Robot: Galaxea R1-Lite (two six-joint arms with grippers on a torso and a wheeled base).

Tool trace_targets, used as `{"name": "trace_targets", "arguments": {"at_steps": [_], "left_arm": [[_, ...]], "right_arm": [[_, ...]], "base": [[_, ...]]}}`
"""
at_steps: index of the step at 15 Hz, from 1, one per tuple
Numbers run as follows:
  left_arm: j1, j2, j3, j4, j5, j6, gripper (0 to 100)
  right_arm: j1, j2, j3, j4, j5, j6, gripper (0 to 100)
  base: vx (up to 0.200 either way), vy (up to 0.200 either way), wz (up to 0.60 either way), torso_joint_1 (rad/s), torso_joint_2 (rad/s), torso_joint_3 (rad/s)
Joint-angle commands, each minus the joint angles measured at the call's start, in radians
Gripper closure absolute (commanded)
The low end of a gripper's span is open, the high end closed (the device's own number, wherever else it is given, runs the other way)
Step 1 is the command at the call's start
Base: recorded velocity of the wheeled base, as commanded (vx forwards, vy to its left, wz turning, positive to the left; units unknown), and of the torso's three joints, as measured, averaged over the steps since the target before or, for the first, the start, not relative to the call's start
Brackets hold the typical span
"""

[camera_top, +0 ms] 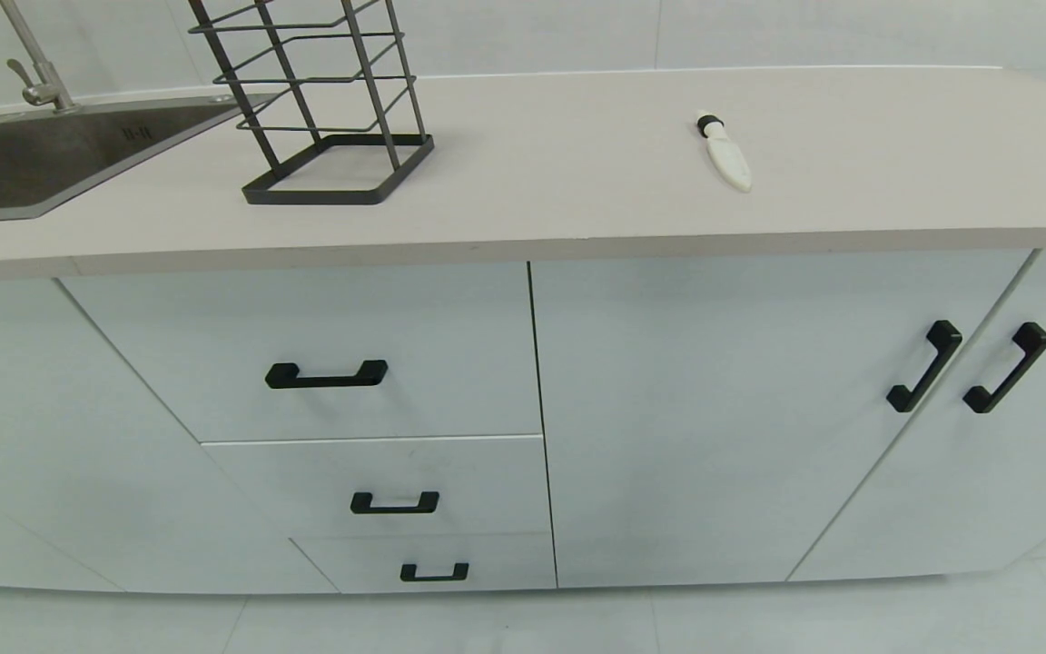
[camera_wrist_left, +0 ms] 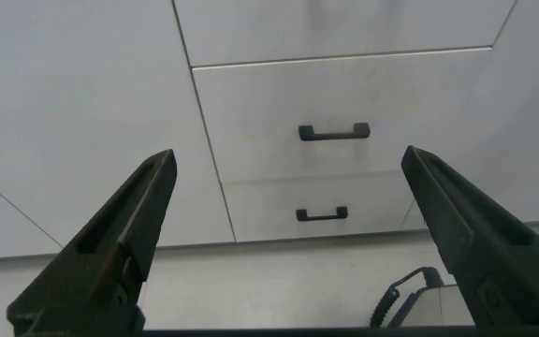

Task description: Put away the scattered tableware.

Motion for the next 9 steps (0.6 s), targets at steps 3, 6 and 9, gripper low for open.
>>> {"name": "trace_targets", "arguments": {"at_steps": [3, 6, 9], "left_arm": [[0.001, 0.001, 0.0, 0.001, 0.0, 0.015, 0], [0.001, 0.001, 0.0, 0.001, 0.001, 0.015, 0], [0.001, 0.001, 0.0, 0.001, 0.001, 0.014, 0]], "right_arm": [[0.0, 0.001, 0.0, 0.0, -0.001, 0.001, 0], [0.0, 0.001, 0.0, 0.0, -0.001, 0.003, 0], [0.0, 0.001, 0.0, 0.0, 0.0, 0.003, 0]], "base": [[0.0, 0.067, 0.4, 0.001, 0.0, 0.002], [0.0, 0.0, 0.0, 0.0, 0.0, 0.0], [0.0, 0.0, 0.0, 0.0, 0.0, 0.0]]}}
